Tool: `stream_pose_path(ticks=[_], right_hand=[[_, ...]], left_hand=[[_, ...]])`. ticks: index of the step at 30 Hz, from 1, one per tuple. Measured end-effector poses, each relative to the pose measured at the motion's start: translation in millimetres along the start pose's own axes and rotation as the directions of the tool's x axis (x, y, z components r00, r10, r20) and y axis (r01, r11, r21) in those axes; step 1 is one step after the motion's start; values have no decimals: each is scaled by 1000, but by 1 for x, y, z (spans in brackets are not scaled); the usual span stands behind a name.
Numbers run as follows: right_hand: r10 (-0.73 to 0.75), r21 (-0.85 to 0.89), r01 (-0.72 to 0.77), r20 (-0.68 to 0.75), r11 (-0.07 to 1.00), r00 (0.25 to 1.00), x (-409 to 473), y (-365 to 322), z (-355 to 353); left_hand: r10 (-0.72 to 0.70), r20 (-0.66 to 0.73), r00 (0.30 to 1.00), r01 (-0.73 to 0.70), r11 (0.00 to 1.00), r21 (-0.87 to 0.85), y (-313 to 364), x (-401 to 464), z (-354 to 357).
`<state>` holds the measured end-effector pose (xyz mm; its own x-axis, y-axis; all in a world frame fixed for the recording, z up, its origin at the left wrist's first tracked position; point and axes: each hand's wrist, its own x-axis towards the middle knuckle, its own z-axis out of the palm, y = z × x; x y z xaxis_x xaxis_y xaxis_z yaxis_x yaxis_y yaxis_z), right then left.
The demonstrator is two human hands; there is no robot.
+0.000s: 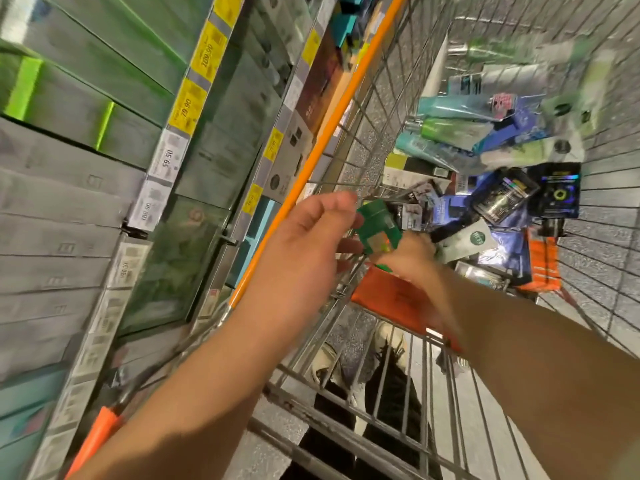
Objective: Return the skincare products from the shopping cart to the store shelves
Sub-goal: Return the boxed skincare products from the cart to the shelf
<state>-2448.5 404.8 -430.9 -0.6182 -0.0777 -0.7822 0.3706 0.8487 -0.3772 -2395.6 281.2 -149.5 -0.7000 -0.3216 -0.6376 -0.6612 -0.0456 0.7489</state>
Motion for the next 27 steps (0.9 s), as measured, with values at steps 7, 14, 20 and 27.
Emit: stream_pose_path(ticks=[7, 14, 20, 27], right_hand=[[-24, 195, 34, -50, 980, 998, -1, 14, -8], [-64, 544, 105, -94, 833, 994, -100, -16, -71], [-176, 654, 307, -260, 691, 949, -199, -57, -127], [-449, 540, 560, -336, 628, 828, -314, -137, -158]], left_hand=[[-65, -48, 997, 69, 994, 87, -7, 1, -4], [-101, -64, 993, 106, 991, 80, 10, -19, -6], [60, 122, 991, -38, 984, -176, 53, -54, -24], [373, 47, 927, -366, 923, -119, 112, -108, -87]])
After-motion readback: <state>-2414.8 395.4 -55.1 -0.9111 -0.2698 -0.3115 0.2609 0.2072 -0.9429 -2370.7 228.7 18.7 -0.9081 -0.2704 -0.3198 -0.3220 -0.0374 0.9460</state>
